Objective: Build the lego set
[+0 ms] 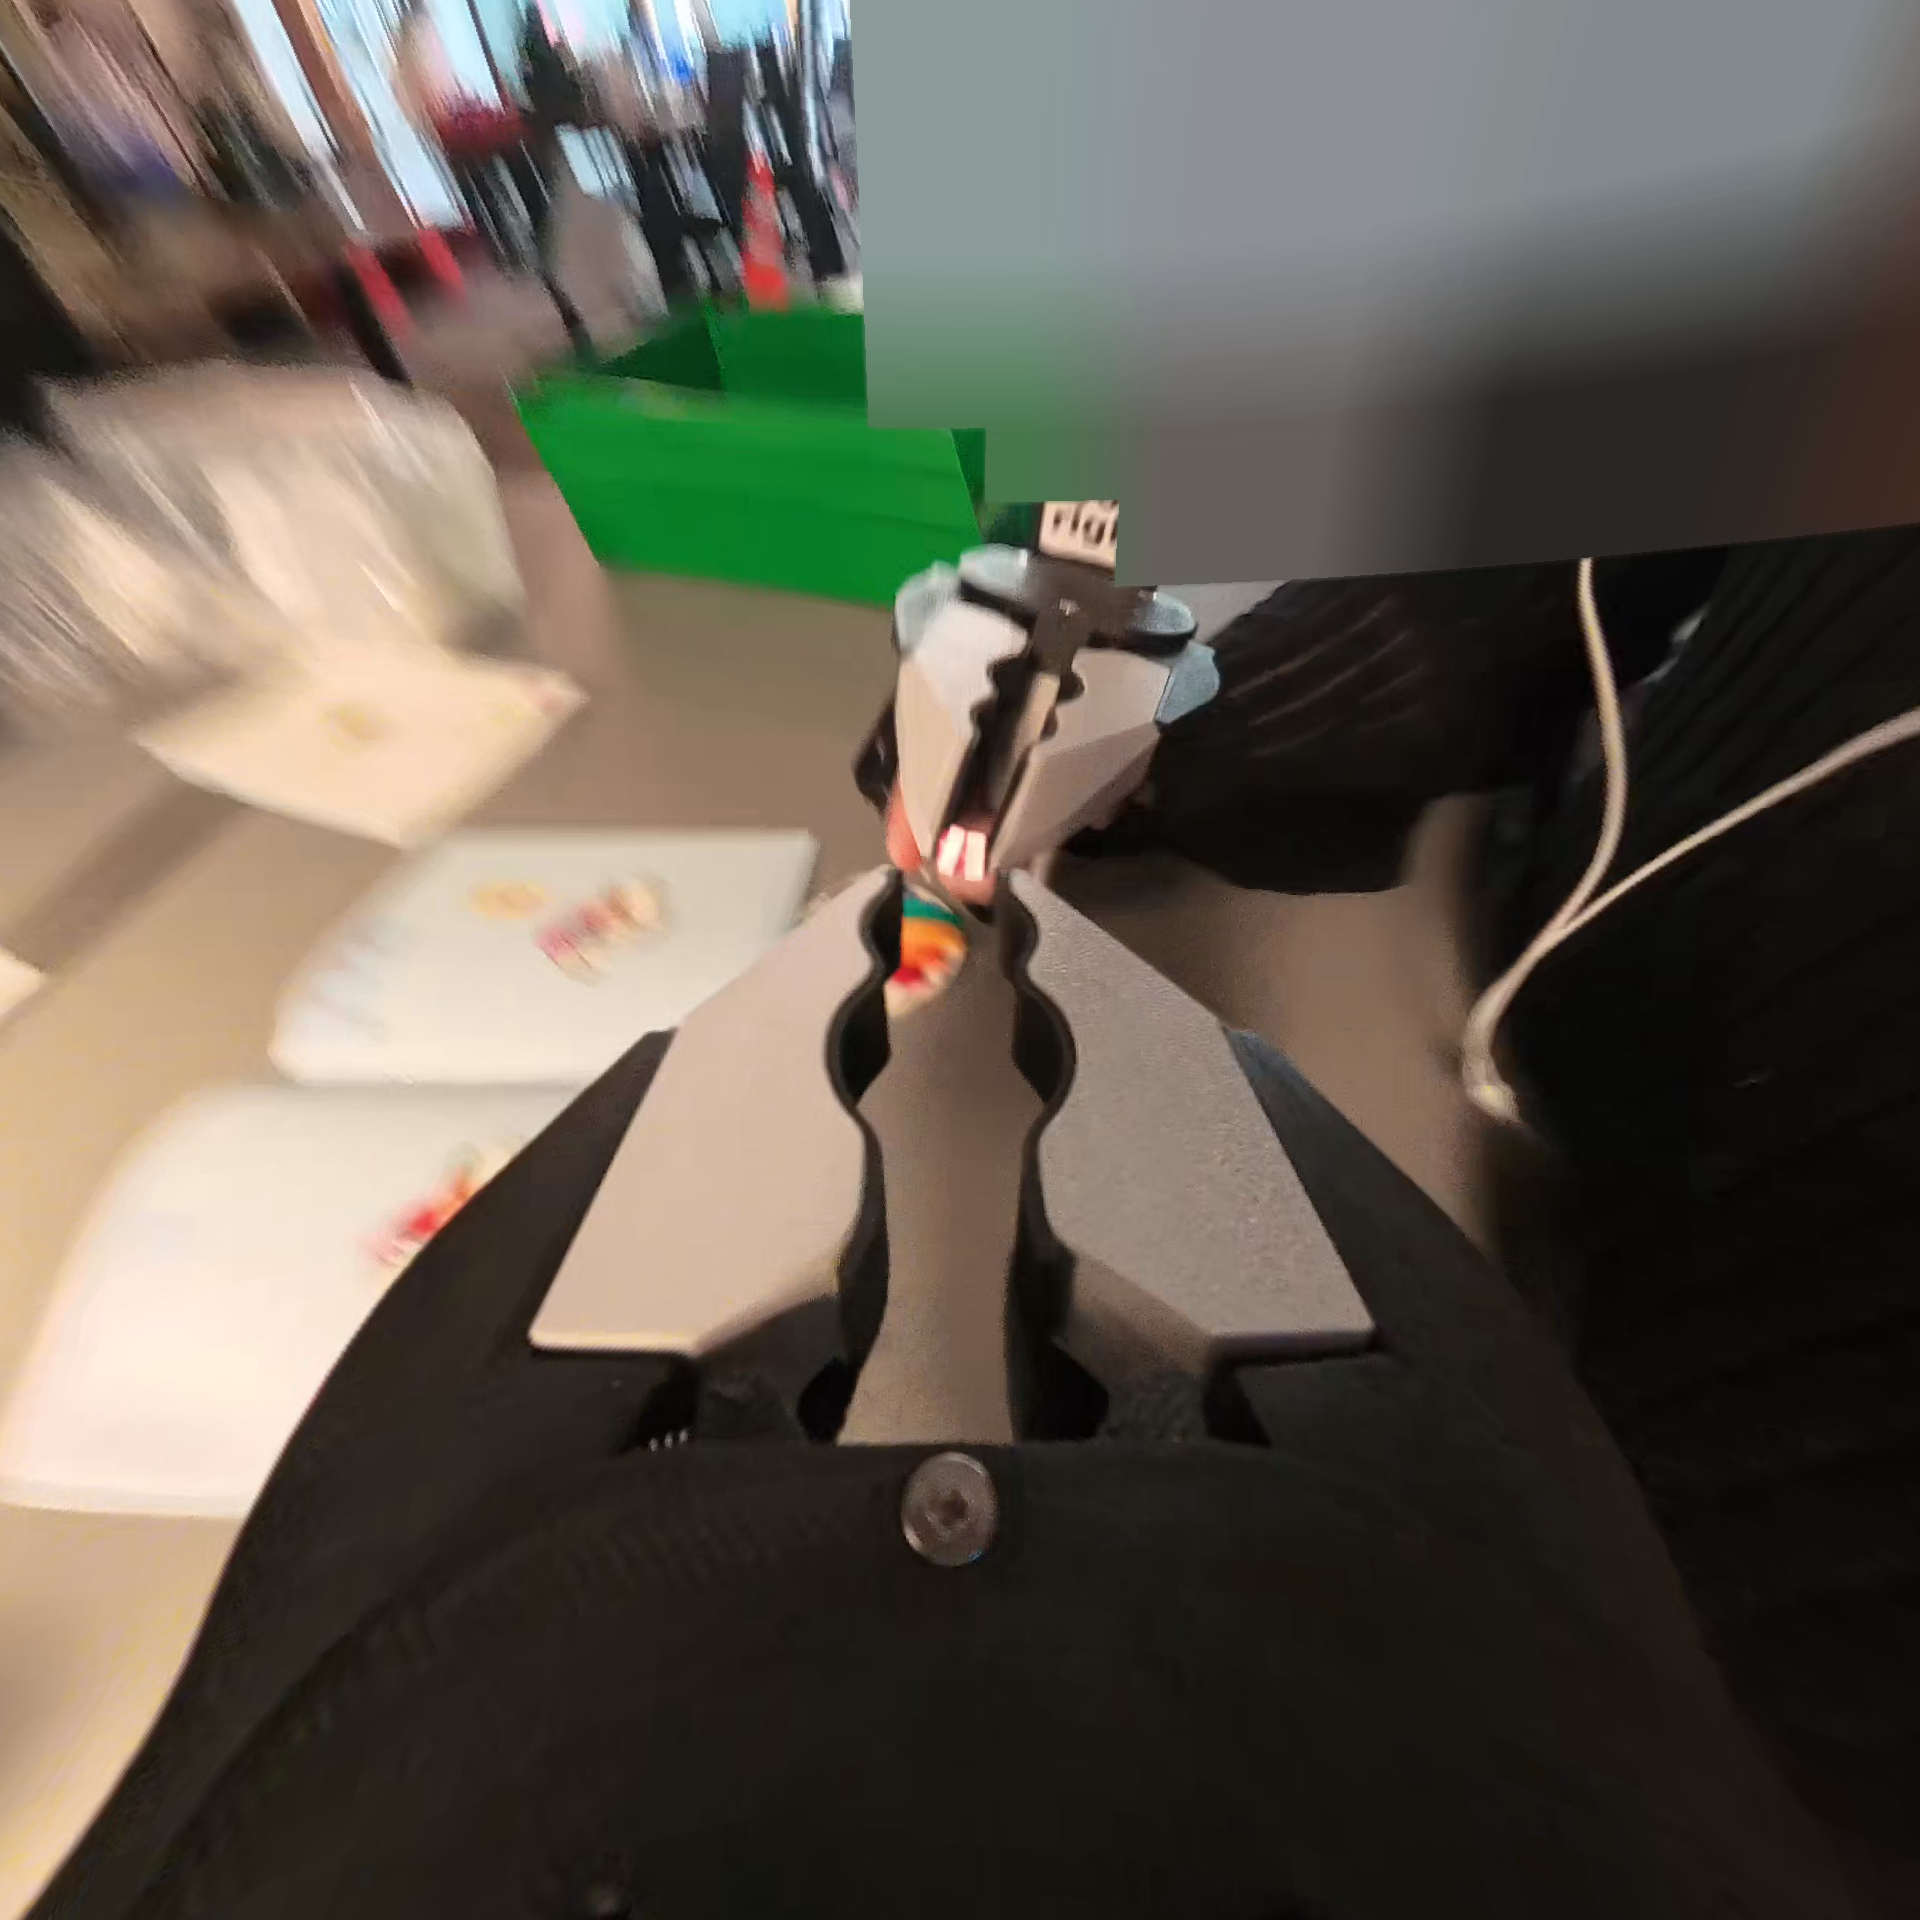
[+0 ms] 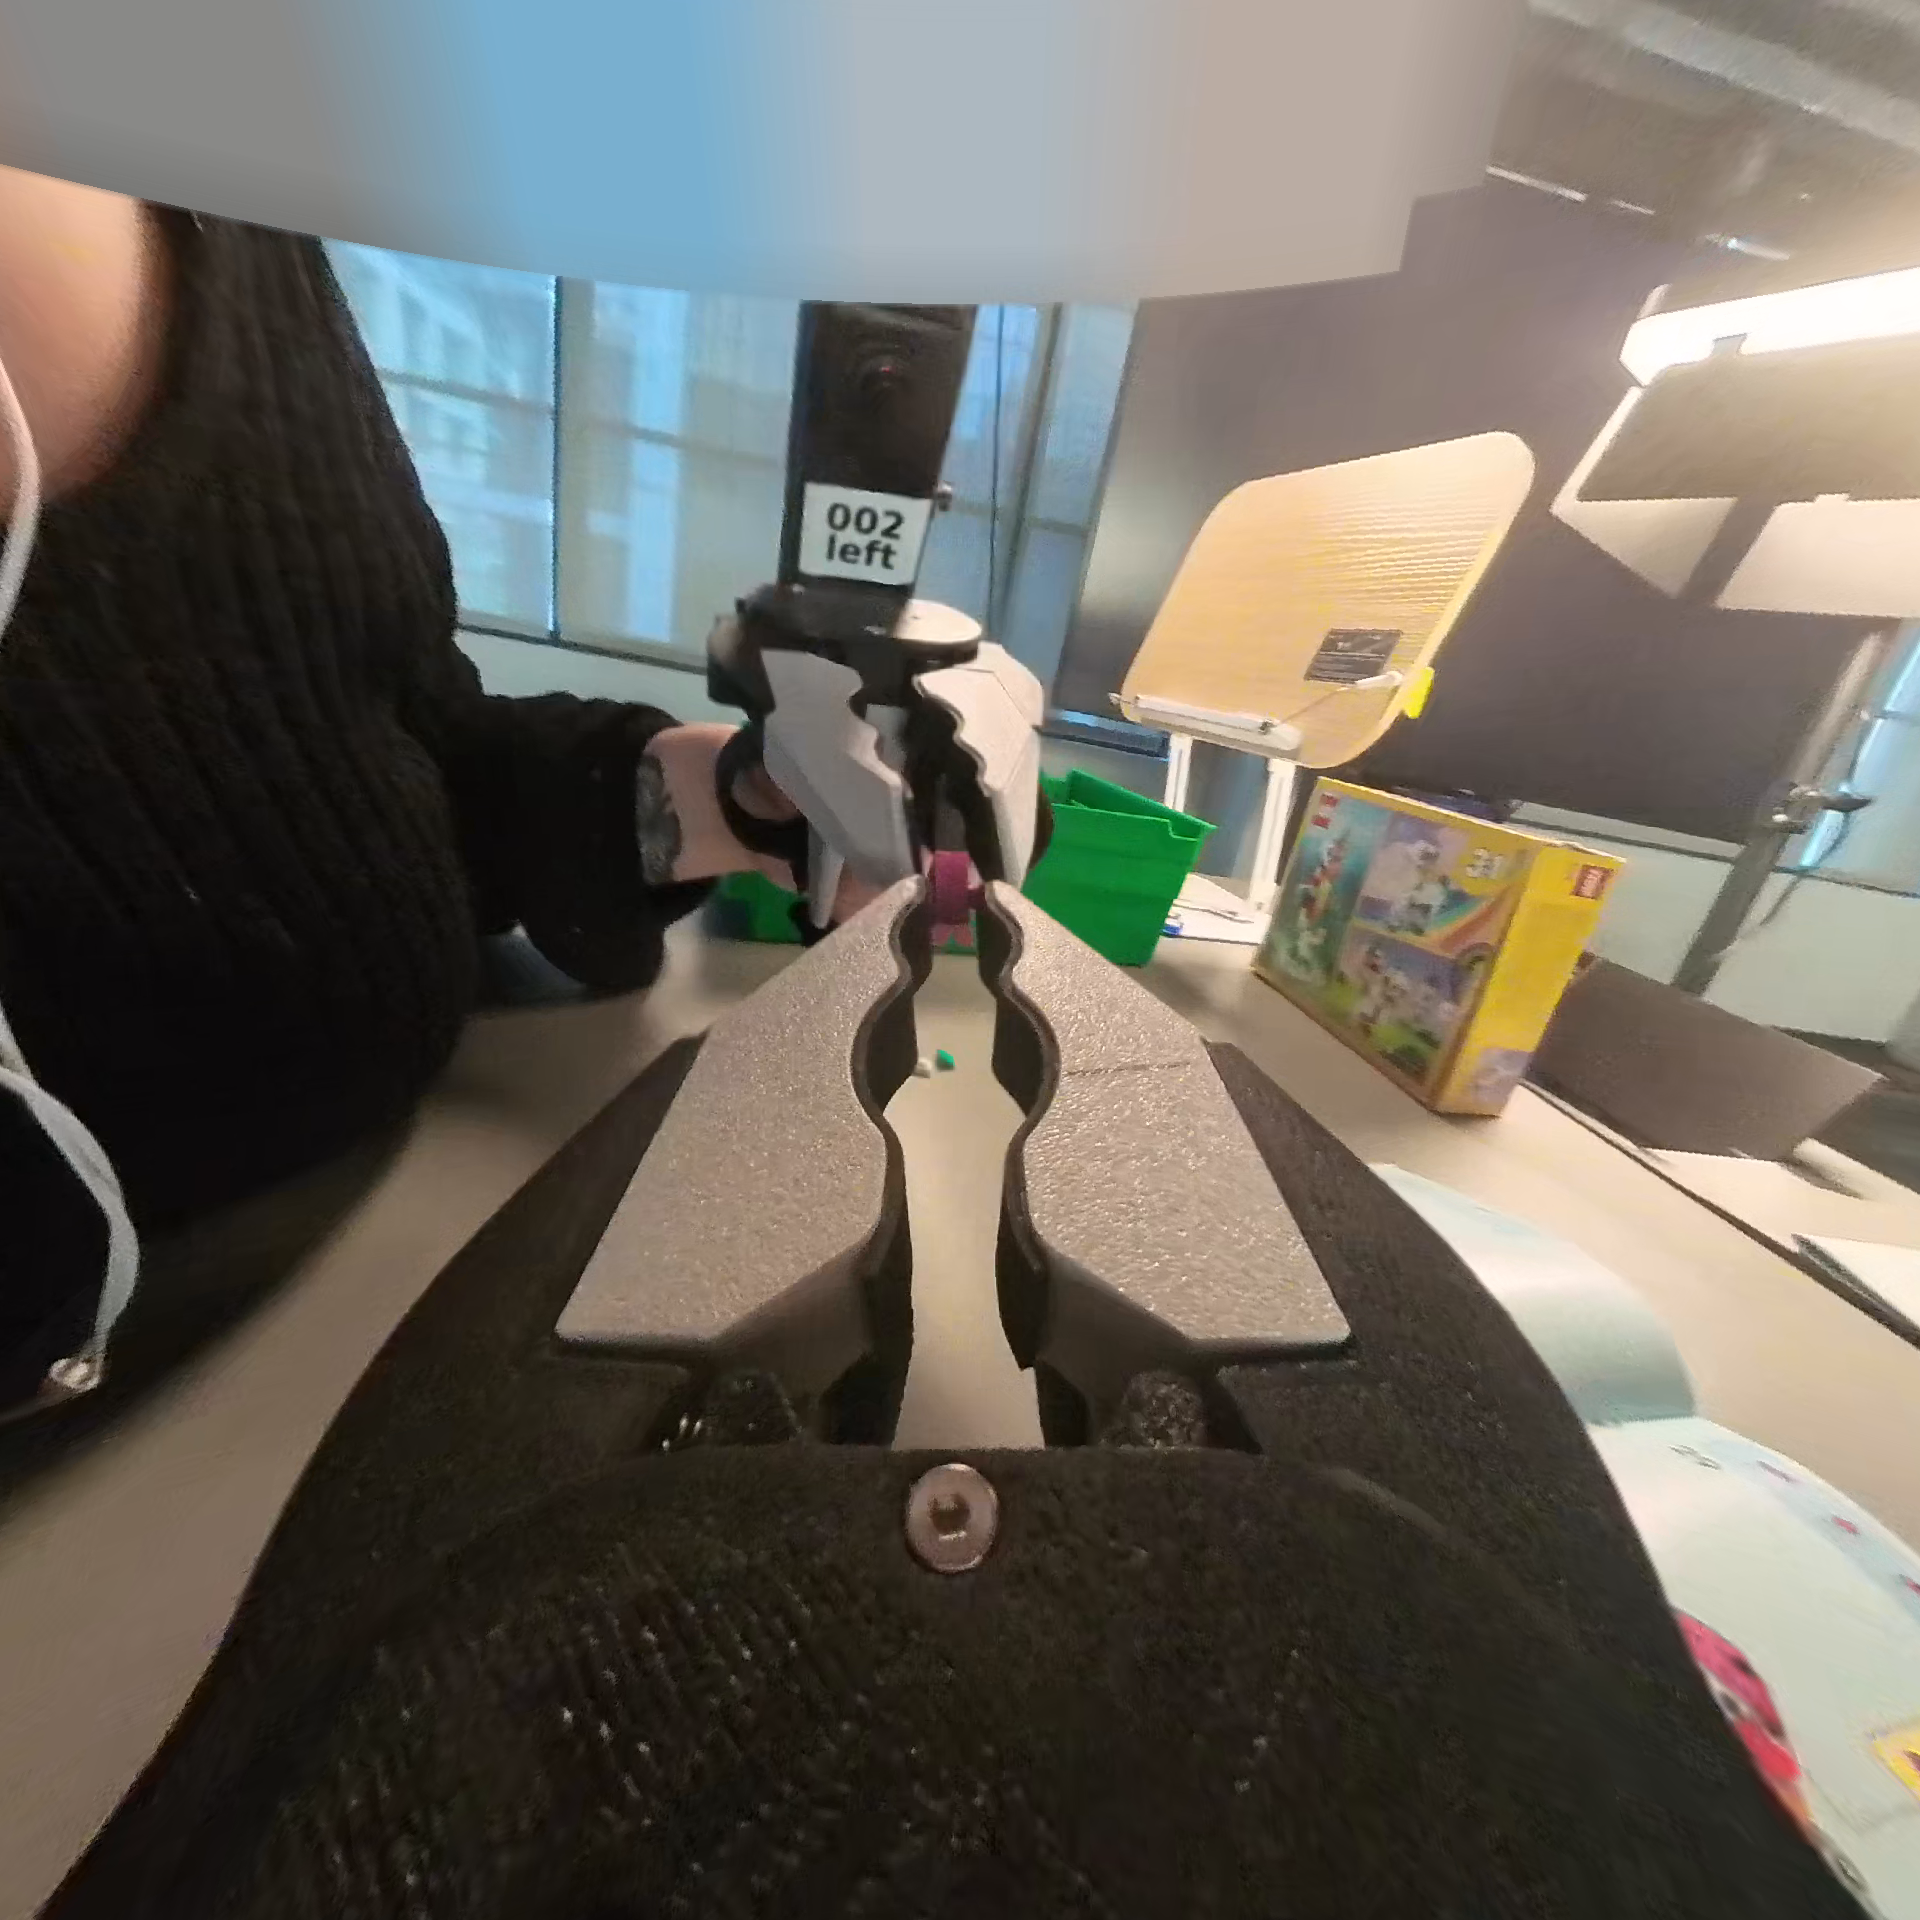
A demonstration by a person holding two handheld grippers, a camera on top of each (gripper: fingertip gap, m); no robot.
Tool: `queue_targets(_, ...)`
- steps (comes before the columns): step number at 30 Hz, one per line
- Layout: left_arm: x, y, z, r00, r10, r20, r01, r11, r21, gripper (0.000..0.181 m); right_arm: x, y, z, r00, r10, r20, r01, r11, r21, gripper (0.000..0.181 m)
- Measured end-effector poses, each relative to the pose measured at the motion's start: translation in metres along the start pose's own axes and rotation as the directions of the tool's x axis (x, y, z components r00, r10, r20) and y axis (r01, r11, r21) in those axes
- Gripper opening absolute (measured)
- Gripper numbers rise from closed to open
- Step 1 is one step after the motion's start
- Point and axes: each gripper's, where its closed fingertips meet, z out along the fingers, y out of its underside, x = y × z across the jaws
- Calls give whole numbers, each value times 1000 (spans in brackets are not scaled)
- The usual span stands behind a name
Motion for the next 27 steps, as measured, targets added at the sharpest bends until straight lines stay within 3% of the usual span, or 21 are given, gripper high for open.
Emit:
queue_targets(3,5,-6,0,999,49,-4,-49,998,51,7,-1,-2,-1,999,32,20,-33,999,19,6)
queue_targets(17,6,-5,0,988,-114,-108,126,986,106,7,-1,1,0,993,104,51,-105,994,17,6)
queue_targets(27,13,-9,-3,994,-52,-93,64,990,127,7,-5,-4,0,968,216,125,-220,975,19,5)
